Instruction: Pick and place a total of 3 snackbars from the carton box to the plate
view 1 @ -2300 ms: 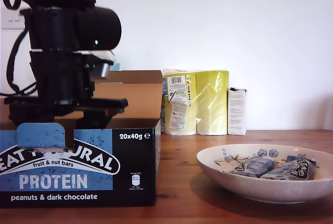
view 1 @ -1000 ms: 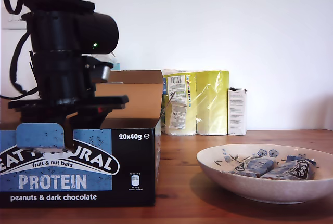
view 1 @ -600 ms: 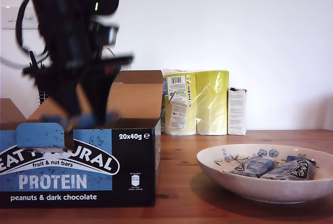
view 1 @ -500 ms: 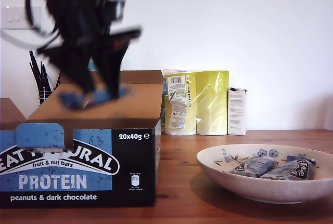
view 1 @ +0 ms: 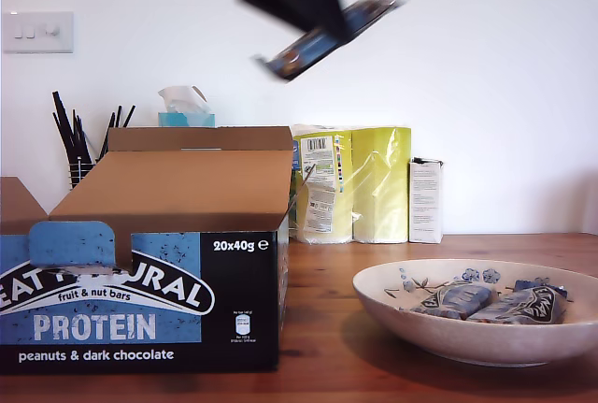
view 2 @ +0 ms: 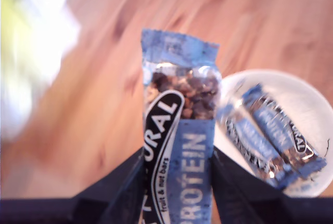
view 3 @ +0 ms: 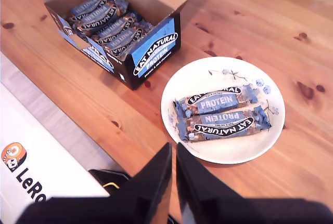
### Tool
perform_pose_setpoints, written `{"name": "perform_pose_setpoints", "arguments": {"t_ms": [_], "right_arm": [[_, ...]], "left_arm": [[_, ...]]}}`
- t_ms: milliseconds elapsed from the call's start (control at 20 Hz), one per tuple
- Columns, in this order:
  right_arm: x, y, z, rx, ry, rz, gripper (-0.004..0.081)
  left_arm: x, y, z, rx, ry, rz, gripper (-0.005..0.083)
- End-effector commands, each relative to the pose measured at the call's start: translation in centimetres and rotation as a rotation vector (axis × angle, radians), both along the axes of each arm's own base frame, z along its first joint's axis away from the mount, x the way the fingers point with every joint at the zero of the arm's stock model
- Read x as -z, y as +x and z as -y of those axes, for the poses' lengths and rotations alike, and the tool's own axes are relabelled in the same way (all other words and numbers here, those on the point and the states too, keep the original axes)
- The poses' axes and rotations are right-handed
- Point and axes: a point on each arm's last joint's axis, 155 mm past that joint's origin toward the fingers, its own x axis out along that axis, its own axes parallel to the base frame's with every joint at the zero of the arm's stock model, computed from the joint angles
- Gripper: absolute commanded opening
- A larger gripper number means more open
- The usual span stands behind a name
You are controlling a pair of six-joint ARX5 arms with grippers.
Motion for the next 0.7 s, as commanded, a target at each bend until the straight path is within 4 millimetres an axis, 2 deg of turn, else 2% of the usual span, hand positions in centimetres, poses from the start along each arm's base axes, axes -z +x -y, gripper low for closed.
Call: {"name": "perform_pose_setpoints", "arguments": {"t_ms": [0, 100, 300, 500, 650], "right_arm": [[-1.0, -0.5, 0.2, -0.005, 0.022, 0.045, -0.0013], [-1.6, -1.2, 0.6, -0.005, 0.037, 0.074, -0.0013], [-2.8, -2.5, 1.3, -0.003, 0.065, 0.124, -0.0013], [-3.3, -3.2, 1.6, -0.002, 0.08, 0.147, -0.0013], [-3.1, -3.3, 1.7, -0.002, 0.076, 0.142, -0.0013]], "left_arm": [[-0.4, -0.7, 2.3, 0.171, 0.026, 0.14, 0.0216], [0.1, -2.5, 4.5, 0.362, 0.062, 0.261, 0.0219], [3.5, -4.0, 7.4, 0.622, 0.182, 0.45, 0.022], [7.4, -4.0, 9.8, 0.809, 0.282, 0.636, 0.022], [9.5, -3.5, 11.0, 0.851, 0.303, 0.681, 0.0221]]}}
